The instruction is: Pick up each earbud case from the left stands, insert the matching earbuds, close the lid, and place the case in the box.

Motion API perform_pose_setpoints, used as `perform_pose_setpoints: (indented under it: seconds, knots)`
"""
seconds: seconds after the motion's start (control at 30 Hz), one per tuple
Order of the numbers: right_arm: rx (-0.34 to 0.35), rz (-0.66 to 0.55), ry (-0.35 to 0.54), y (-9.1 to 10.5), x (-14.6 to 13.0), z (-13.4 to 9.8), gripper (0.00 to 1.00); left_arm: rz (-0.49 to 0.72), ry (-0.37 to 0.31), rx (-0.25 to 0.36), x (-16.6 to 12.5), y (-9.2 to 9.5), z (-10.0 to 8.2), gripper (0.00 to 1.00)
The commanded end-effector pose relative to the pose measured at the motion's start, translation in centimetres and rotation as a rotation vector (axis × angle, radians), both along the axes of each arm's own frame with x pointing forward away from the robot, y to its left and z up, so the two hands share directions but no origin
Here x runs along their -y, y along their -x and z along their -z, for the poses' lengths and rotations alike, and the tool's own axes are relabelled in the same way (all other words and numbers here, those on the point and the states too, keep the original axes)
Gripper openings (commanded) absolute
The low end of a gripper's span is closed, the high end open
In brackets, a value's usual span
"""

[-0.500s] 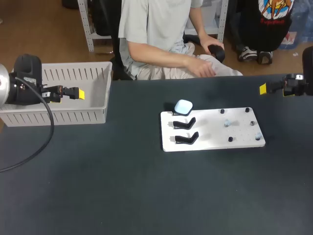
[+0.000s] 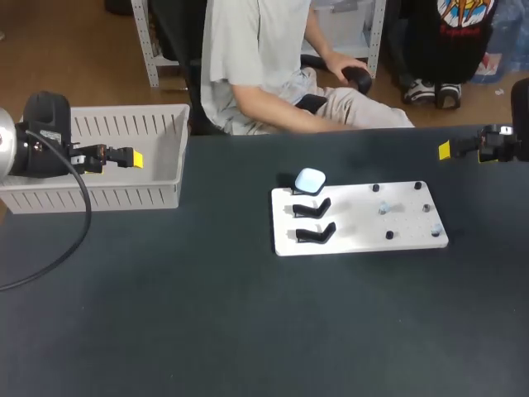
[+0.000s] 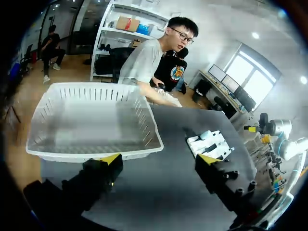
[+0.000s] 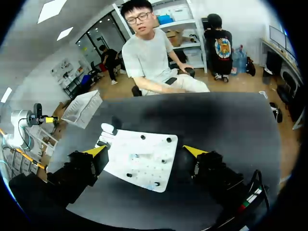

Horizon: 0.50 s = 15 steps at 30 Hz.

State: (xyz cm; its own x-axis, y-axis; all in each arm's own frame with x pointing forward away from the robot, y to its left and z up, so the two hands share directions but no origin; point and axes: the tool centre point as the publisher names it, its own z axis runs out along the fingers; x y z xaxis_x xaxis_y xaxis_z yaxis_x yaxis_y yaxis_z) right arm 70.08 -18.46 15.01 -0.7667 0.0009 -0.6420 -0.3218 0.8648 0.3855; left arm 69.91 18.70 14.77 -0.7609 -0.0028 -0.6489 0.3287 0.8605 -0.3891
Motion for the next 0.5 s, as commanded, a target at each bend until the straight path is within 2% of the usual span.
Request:
perform_pose_setpoints:
  seconds: [0.03,0.27,0.5]
  knots:
    - [0.0,-0.001,0.0,0.0,0.0,0.0,1.0,-0.005,-0.01,-0.008,0.2,0.0,-0.2,1.0]
    - [0.0,-0.001,0.0,0.0,0.0,0.0,1.0,0.15,-0.024,0.075,2.0,-0.6,-0.5,1.0]
    - [0.0,-0.001,0.0,0.0,0.0,0.0,1.0,0.419,-0.055,0.181,4.3,-1.8,-0.9,1.0]
